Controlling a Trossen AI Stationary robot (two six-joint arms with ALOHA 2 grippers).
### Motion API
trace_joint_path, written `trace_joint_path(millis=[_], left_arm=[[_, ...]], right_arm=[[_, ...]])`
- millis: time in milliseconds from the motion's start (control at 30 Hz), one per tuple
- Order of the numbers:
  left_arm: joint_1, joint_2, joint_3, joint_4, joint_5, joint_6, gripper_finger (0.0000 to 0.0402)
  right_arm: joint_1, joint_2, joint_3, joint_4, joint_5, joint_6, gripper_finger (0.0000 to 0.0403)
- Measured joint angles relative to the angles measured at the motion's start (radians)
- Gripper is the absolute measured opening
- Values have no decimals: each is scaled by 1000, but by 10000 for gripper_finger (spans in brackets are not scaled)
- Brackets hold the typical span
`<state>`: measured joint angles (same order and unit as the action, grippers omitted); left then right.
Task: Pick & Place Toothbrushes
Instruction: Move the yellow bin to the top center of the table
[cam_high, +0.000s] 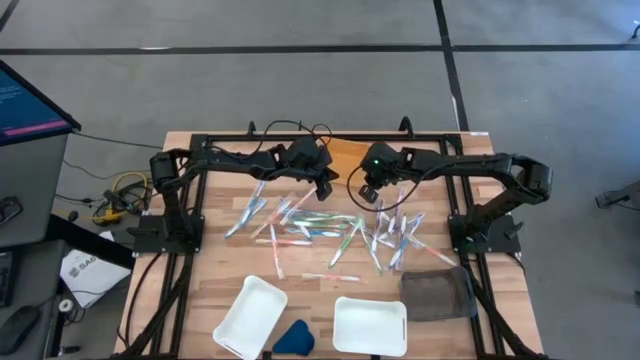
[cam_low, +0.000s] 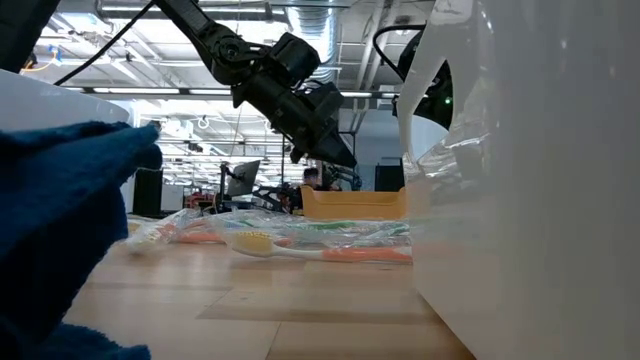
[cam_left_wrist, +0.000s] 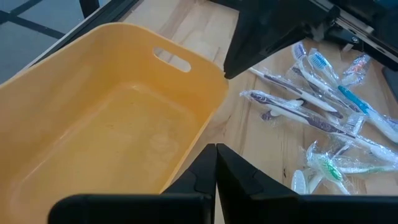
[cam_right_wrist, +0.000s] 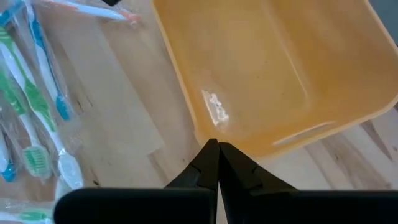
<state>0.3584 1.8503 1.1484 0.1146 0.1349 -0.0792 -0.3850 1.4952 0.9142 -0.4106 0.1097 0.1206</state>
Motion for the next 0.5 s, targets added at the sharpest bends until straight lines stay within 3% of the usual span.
trace_joint_path(millis=[333,500], left_arm=[[0,0,0,9,0,0,3],[-3,0,0,12,-2,0,3]], right_arm=[[41,18,-1,-59,-32,23,1],[27,75,-1,5,-30,-6,1]])
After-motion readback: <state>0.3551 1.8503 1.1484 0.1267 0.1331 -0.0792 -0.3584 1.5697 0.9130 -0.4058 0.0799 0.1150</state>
